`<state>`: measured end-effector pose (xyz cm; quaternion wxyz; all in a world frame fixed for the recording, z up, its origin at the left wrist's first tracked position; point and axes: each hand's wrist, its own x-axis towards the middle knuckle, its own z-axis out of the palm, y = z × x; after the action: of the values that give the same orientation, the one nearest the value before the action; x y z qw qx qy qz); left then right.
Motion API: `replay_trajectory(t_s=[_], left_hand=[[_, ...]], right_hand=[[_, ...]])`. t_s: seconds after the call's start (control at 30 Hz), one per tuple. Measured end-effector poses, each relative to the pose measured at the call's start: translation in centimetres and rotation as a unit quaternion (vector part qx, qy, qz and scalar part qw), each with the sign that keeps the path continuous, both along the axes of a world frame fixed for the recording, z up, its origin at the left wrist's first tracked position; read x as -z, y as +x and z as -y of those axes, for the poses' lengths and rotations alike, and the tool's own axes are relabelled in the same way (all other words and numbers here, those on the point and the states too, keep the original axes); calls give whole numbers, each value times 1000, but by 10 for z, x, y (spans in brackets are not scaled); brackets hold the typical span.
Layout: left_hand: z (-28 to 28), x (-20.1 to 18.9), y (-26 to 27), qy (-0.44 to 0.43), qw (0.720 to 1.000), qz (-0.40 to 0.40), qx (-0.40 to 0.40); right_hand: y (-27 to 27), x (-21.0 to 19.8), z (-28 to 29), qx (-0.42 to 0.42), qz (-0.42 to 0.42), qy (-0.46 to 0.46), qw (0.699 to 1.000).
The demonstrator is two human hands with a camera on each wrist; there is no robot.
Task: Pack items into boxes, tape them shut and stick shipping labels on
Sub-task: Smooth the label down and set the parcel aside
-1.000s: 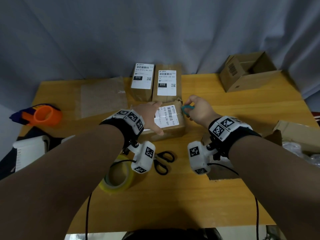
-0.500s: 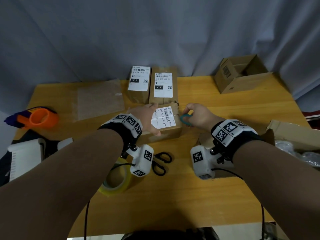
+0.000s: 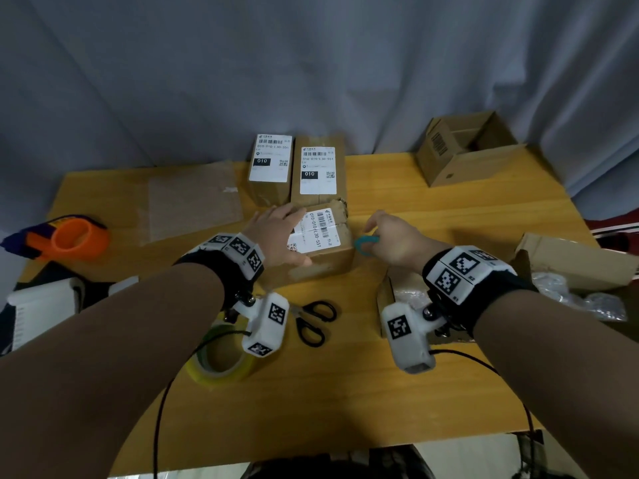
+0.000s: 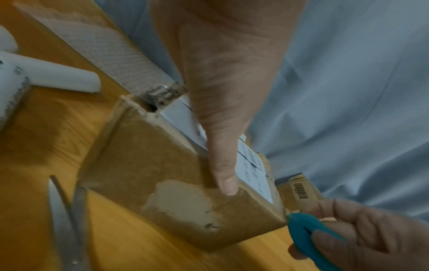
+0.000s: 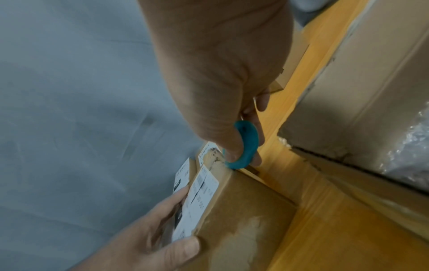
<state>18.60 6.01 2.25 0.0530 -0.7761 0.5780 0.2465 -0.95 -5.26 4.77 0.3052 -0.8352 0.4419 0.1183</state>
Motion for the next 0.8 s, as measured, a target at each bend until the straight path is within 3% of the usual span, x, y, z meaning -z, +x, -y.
replay_trajectory(t_s=[0.23,0.33,0.43,0.63,0.8], left_hand=[[-28,2,21,-43,997,11,-65],[-32,-2,20,-39,995,6,-91],[-32,0,24,-21,993,-15,-116],[-28,-1,24,-6,988,-7,-155],[-26,-1,33,-39,986,17,-162]], right_hand=[[-7,1,-1,-49,11,-7,999],[-7,0,-2,-65,-29,-9,997],[-11,-2,-1,-23,-57,-62,996],[-7,3,-4,58,-36,-70,995],[8,28,-3,59,-76,-74,993]])
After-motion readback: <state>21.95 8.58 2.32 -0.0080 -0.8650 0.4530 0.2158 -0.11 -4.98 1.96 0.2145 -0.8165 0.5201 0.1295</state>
